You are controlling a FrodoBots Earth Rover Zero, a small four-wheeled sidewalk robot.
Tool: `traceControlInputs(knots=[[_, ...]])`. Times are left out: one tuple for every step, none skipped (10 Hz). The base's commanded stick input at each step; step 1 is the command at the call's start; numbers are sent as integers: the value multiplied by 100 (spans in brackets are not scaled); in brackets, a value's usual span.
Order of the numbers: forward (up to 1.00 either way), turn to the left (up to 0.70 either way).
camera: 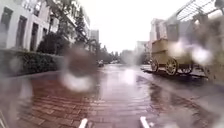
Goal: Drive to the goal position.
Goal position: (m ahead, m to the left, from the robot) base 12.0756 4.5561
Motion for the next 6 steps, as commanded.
traceControlInputs(knots=[[70,0],[70,0],[70,0],[70,0],[70,0],[70,0]])
